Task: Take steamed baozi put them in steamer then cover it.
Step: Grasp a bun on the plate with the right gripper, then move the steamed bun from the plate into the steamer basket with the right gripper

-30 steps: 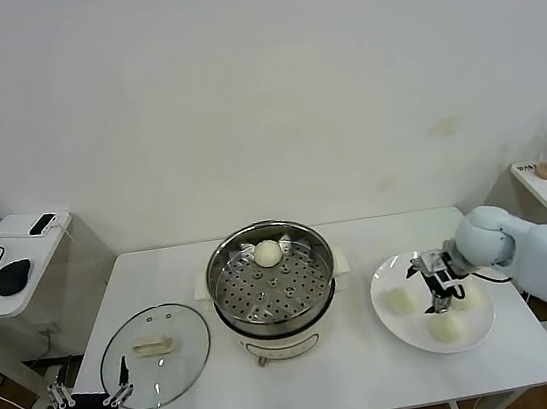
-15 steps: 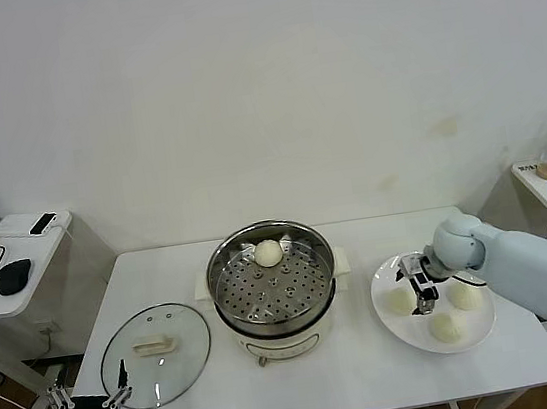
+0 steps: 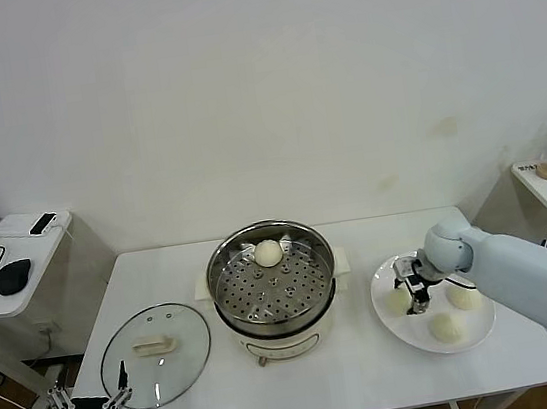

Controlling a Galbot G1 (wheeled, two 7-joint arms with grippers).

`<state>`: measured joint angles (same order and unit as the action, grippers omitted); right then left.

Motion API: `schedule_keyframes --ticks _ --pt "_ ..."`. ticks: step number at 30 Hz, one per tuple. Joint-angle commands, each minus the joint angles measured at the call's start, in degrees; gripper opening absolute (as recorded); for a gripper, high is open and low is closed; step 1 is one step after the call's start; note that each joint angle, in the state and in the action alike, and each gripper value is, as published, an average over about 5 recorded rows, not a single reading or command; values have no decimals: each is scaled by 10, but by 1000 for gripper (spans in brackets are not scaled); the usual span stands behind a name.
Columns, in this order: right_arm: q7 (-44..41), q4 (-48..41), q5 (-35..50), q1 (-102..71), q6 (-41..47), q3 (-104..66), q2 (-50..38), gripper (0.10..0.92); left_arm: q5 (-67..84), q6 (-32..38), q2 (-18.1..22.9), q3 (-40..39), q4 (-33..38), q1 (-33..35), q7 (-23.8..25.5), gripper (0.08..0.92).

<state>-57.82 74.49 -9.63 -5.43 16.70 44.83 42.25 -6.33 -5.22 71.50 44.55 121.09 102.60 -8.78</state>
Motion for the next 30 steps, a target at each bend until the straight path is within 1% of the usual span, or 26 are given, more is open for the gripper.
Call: schedule_keyframes --ticks 1,5,8,13,17,23,30 --pt "-26 -4 -4 7 -5 -2 -3 599 0 0 1 0 1 1 -1 823" --pt "-53 4 -4 21 -16 -5 -16 581 0 0 0 0 5 3 0 823" --pt "-57 20 10 47 -15 -7 -28 578 0 -1 -2 -1 8 3 0 823" --pt "-57 49 56 154 -7 22 -47 577 0 -3 -3 -4 15 -1 1 823" --pt "-53 69 113 270 2 93 -43 580 -1 -3 -1 -7 22 0 2 823" --pt "-22 86 216 398 35 173 23 585 2 -3 -1 -8 17 -6 0 823" --pt "26 77 309 414 88 193 144 593 3 -2 1 -8 11 -12 0 823"
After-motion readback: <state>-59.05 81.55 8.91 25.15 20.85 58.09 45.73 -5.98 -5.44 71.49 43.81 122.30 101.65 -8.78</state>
